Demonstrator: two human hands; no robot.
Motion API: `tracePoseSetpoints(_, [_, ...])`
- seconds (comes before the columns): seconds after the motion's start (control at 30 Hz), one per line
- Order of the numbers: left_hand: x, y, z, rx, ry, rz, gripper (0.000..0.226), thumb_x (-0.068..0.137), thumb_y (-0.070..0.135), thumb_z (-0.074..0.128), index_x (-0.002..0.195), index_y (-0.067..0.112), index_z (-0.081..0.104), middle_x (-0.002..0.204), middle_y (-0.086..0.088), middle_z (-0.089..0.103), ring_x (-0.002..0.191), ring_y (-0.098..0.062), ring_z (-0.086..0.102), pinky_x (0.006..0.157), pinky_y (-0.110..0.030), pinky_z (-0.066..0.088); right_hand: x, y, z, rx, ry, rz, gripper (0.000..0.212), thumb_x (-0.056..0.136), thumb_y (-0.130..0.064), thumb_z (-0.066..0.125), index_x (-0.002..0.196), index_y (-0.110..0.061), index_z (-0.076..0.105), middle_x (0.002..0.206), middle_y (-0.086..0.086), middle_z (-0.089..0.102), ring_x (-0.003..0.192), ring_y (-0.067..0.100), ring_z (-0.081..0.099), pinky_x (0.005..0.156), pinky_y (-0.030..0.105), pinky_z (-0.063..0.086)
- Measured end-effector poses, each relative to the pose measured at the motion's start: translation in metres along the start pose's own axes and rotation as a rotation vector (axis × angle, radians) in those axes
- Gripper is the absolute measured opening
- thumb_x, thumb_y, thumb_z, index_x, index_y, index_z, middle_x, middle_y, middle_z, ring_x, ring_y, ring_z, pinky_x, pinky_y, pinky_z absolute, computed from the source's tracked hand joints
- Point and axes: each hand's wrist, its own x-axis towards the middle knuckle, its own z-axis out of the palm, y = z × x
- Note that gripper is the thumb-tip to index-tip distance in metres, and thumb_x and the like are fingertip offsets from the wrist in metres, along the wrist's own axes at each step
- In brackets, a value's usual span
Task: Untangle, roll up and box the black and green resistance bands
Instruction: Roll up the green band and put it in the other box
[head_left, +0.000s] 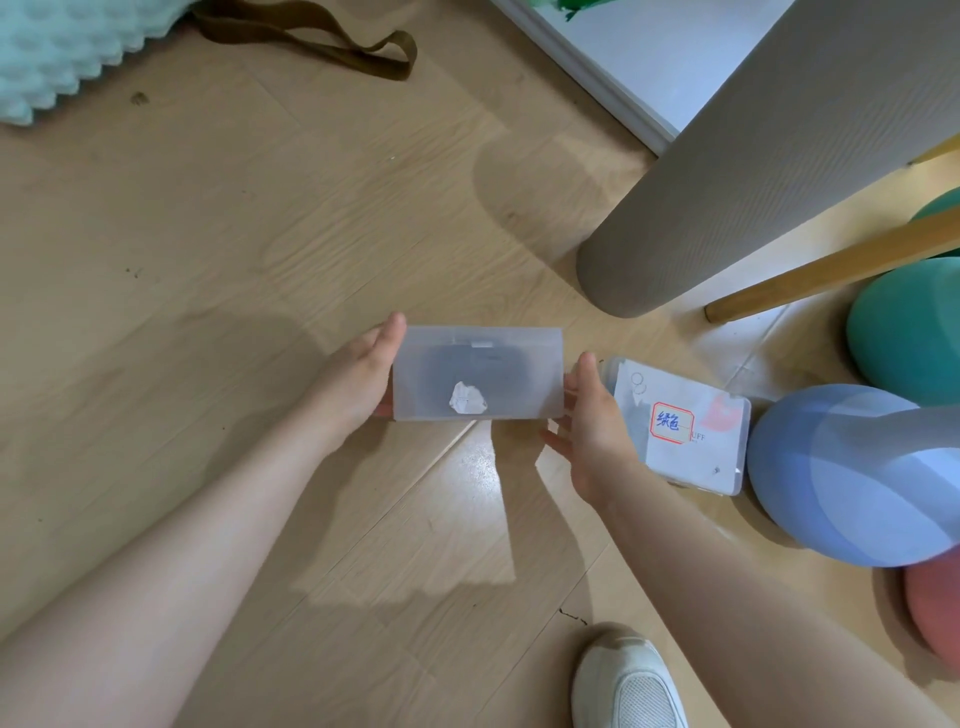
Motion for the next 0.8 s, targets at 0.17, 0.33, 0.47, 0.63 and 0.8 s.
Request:
tracePoseSetpoints(0.17, [-0.004, 0.003, 0.01, -0.067, 0.162, 0.05, 0.037, 0.088, 0.062, 0.032, 0.089, 0.034, 0.056, 0.091, 0.006, 0.06, 0.09, -0.019, 0.057, 0.086, -0.041, 0.047, -0.001, -0.005, -0.003, 0.03, 0.027, 0.03, 0.04, 0.085, -0.06, 0.047, 0.087, -0.021, 0.052, 0.092, -0.001, 0.058, 0.082, 0.016, 0.052, 0.069, 0.028, 0.038])
tracePoseSetpoints(0.33, [-0.006, -0.006, 0.018, -0.063, 0.167, 0.131, 0.025, 0.088, 0.005, 0.058, 0.098, 0.026, 0.05, 0.106, 0.009, 0.062, 0.092, -0.005, 0.058, 0.081, -0.017, 0.042, -0.001, 0.017, -0.005, -0.045, 0.046, -0.103, 0.017, 0.085, -0.001, 0.056, 0.078, -0.016, 0.052, 0.086, 0.006, 0.058, 0.073, 0.018, 0.052, 0.063, 0.024, 0.041])
tracePoseSetpoints(0.47, [-0.005, -0.006, 0.017, -0.133, 0.158, 0.12, 0.048, 0.088, -0.001, 0.056, 0.13, 0.018, 0.043, 0.123, 0.008, 0.055, 0.105, -0.009, 0.057, 0.085, -0.019, 0.041, 0.003, 0.024, -0.005, -0.063, 0.07, -0.215, 0.018, 0.088, 0.001, 0.053, 0.085, -0.017, 0.057, 0.093, 0.005, 0.063, 0.08, 0.014, 0.057, 0.071, 0.022, 0.044])
tracePoseSetpoints(0.63, [-0.003, -0.004, 0.032, -0.036, 0.17, 0.171, 0.054, 0.091, 0.003, 0.051, 0.14, 0.02, 0.036, 0.136, 0.007, 0.049, 0.121, -0.01, 0.05, 0.101, -0.026, 0.039, 0.003, 0.018, -0.02, -0.365, -0.056, -0.419, 0.035, 0.093, -0.015, 0.051, 0.127, -0.015, 0.053, 0.117, -0.001, 0.062, 0.11, 0.014, 0.057, 0.097, 0.03, 0.043])
tracePoseSetpoints(0.8, [-0.003, 0.001, 0.048, 0.425, 0.105, 0.17, 0.077, 0.081, 0.046, 0.063, 0.145, 0.04, 0.02, 0.153, -0.007, 0.019, 0.141, -0.021, 0.019, 0.113, -0.037, 0.022, 0.003, 0.026, -0.093, -0.842, 0.417, -0.729, 0.04, 0.09, -0.034, 0.038, 0.111, -0.012, 0.063, 0.129, 0.008, 0.055, 0.129, 0.031, 0.039, 0.105, 0.042, 0.029])
